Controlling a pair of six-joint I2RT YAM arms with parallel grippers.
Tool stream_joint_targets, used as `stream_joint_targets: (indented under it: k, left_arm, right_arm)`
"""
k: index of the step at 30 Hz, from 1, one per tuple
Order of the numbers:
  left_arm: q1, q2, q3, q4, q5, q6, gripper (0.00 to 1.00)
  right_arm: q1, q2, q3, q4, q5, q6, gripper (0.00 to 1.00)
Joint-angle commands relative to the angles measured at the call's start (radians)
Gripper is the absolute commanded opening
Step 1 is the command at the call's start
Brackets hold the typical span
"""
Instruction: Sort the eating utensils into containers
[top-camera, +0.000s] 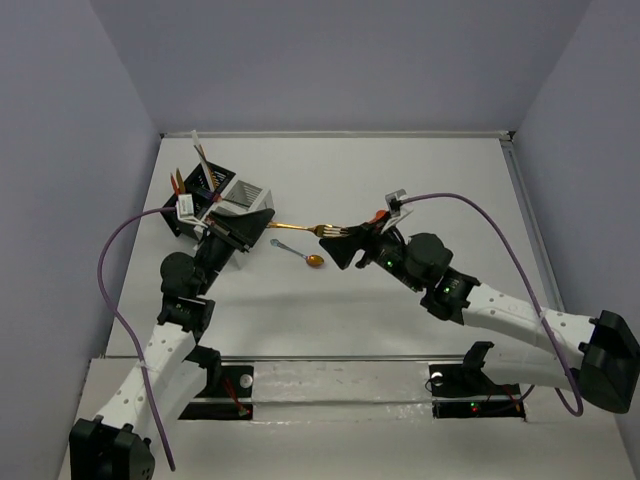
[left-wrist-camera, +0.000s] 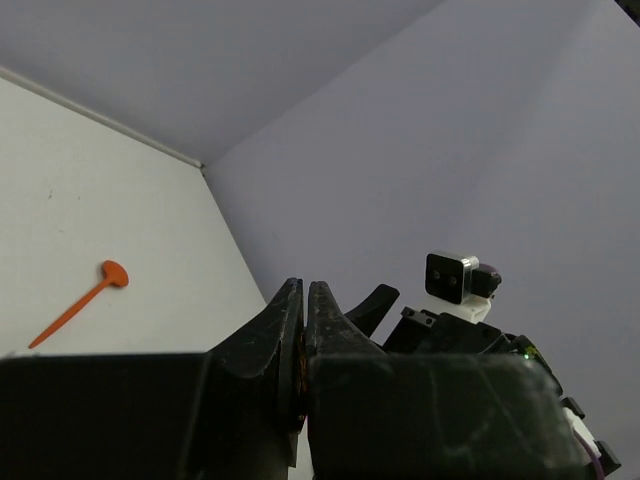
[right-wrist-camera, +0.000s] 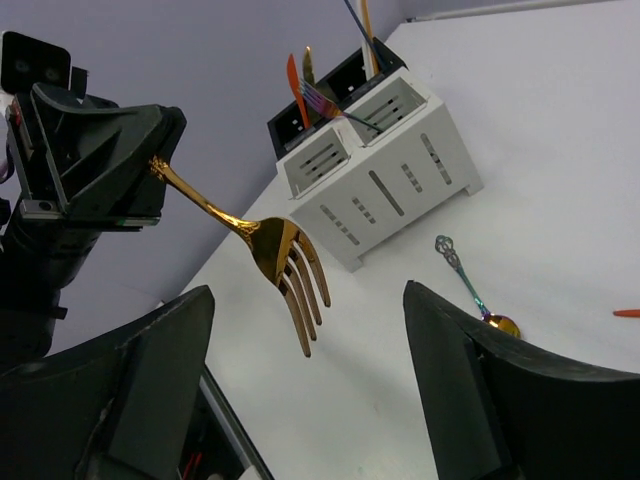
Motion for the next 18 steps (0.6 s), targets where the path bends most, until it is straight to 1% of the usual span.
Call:
stream_joint_targets:
  k: [1,3,6,9,10,12,13,15,17,18]
  left_arm:
    - [0.003,-0.028,-0.007,0.090,0.020,-0.010,0.06]
    - [0.003,-0.031,-0.014,0.083,0.029,-0.009,0.06]
    - [0.003,-0.035,-0.031,0.093,0.040,-0.016,0.06]
    - [0.003,-0.038,-0.039,0.095,0.042,-0.013,0.06]
    - [0.003,-0.041,-0.040,0.094,0.045,-0.013,0.06]
    - [0.003,-0.042,-0.042,0.080,0.046,-0.006,0.06]
    - [0.003,-0.050,-0.045,0.075,0.048,-0.004,0.06]
    - [0.003,-0.064,-0.048,0.060,0.045,0.008,0.06]
    - [0.003,-0.085,-0.045,0.037,0.026,0.022,0.06]
    - [0.003,-0.093,-0.045,0.034,0.020,0.025,0.06]
  right_arm:
    - [0.006,0.020,0.045,0.132,0.001,0.017,0.77]
    - [0.006,0.025,0.045,0.159,-0.003,0.015,0.73]
    - [0.006,0.049,0.060,0.166,-0.022,0.021,0.57]
    - [0.006,0.070,0.066,0.186,-0.022,0.029,0.47]
    - [0.006,0.082,0.066,0.192,-0.026,0.034,0.41]
    - [0.006,0.096,0.069,0.202,-0.028,0.035,0.31]
    - [0.006,0.109,0.072,0.203,-0.040,0.047,0.22]
    - [0.006,0.122,0.085,0.186,-0.048,0.054,0.19]
    - [0.006,0.134,0.091,0.172,-0.051,0.061,0.25]
    - [0.006,0.136,0.092,0.172,-0.051,0.064,0.31]
